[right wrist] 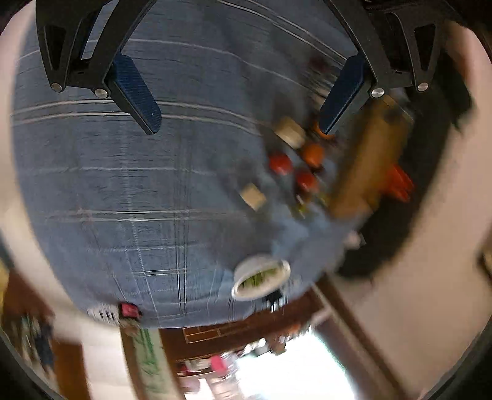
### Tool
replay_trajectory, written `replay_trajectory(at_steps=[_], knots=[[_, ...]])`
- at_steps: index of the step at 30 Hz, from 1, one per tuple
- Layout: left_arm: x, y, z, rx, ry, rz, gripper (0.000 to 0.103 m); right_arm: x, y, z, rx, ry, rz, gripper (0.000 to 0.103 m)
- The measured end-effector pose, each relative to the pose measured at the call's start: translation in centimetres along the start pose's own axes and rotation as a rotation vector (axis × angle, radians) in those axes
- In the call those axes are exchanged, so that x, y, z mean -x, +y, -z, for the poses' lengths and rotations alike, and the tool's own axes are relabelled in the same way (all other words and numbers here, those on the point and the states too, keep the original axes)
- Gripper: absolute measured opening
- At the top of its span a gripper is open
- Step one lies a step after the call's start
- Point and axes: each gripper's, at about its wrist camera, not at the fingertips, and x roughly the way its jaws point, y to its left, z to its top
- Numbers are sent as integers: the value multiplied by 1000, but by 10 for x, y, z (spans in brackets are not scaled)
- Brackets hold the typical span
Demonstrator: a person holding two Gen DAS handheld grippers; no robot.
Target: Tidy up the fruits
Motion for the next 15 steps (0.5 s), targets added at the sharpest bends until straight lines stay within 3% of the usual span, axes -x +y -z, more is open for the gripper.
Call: replay_trajectory(at_steps=[3,6,15], knots=[[-4,7,3,14,20,-11,74,-11,22,16,153,28,148,103],[-6,8,6,19,35,1,74,-21,27,29,243,47,224,103],[-4,-2,8,-1,47,11,74,-23,48,36,311,20,242,103]])
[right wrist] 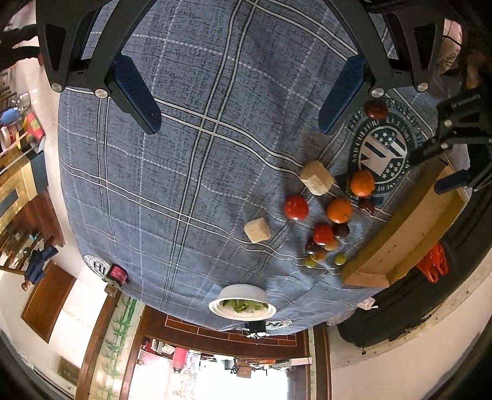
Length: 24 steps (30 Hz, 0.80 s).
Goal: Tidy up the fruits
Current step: 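Move the left tool toward the mandarin while the right tool approaches a pale cube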
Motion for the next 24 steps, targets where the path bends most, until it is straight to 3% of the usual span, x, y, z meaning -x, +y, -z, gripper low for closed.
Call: replay_trajectory(at_steps=[24], knots=[[-13,1,3,7,30,-25,74,-6,16,-4,31,-21,-51,103]])
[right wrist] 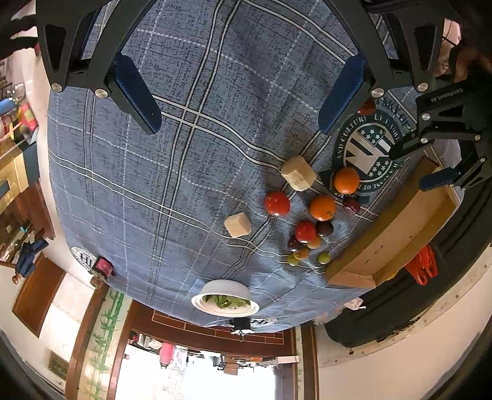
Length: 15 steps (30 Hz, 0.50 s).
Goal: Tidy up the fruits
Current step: 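Move the left tool toward the mandarin while the right tool approaches a pale cube, then grasp the leafy mandarin with the left tool while the right tool grasps the pale cube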
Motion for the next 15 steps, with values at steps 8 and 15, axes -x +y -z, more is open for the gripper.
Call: replay_trajectory(at_steps=[8,15], knots=[[-11,2,-7,-6,16,1,74,-4,11,-3,83,-23,-132,97],[-26,-7,-20,-34,26,24,74,-33,14,-14,94,-11,-289,85]])
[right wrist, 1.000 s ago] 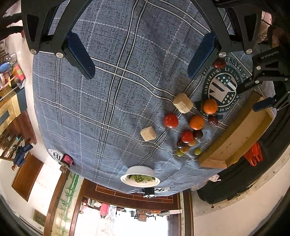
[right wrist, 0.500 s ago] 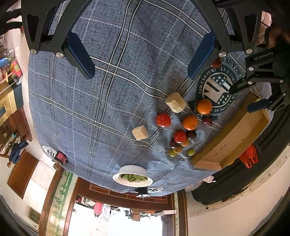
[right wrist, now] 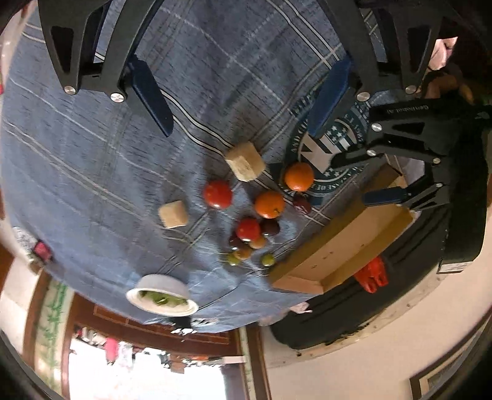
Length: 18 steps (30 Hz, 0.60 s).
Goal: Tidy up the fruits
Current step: 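Grasp the leafy mandarin with the left tool while the right tool grasps the pale cube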
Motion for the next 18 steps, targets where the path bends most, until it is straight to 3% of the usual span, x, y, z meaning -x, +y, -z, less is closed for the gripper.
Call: replay_trajectory(at_steps=[6,12,16,18], knots=[[-19,-4,-11,-9,32,17,74,-31,-1,-12,52,21,-134,73],[-39,-3,-18,6,77,18,71,-61,0,-22,112,69,-174,58],[-45,-1,-21,16,80,64,71,-77,-10,-26,91,97,-167,52],[-49,-6,-21,-4,88,69,65,-83,-15,-25,86,118,-170,46]])
